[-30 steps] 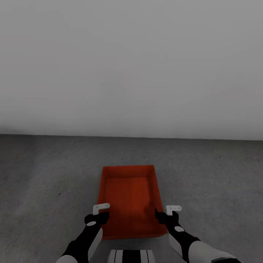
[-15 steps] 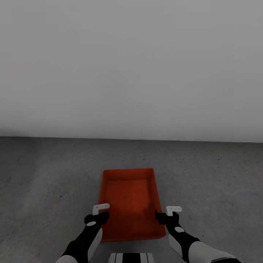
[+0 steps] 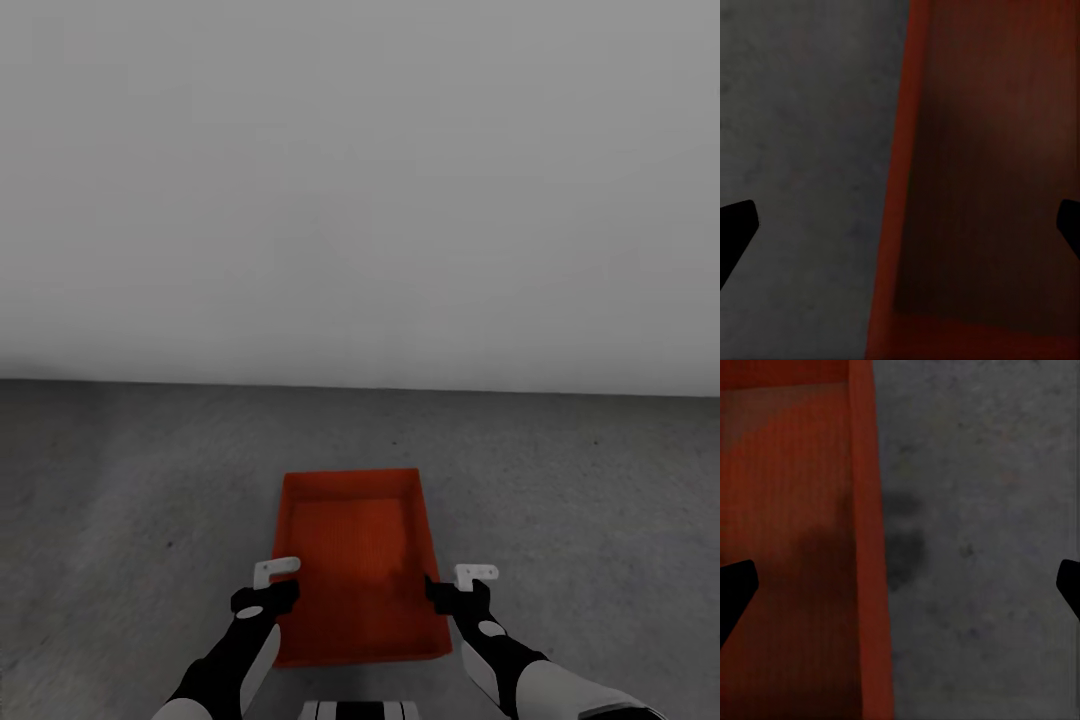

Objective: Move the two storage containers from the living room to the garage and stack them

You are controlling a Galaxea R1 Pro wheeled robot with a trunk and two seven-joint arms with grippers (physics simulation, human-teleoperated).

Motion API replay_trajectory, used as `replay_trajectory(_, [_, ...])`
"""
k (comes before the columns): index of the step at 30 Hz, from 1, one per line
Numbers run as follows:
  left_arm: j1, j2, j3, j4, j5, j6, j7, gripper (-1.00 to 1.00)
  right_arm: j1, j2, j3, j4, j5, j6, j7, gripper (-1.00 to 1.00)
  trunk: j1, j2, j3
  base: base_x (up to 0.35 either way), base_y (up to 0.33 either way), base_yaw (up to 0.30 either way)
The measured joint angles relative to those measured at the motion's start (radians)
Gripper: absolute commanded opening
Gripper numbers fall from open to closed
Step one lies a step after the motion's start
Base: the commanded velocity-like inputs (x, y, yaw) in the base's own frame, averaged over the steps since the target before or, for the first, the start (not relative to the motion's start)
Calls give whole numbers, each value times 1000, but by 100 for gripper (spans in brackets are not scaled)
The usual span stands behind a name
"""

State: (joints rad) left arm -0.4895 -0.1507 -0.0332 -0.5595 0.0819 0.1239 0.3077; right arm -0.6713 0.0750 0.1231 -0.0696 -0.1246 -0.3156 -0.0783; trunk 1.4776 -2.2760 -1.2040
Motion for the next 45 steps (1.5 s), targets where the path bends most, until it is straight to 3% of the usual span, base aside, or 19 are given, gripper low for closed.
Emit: replay_trajectory(45, [0, 0, 1, 1, 0, -4, 4, 100, 0, 0, 0, 0, 0, 0, 0, 100, -173, 315, 141, 0, 0, 0])
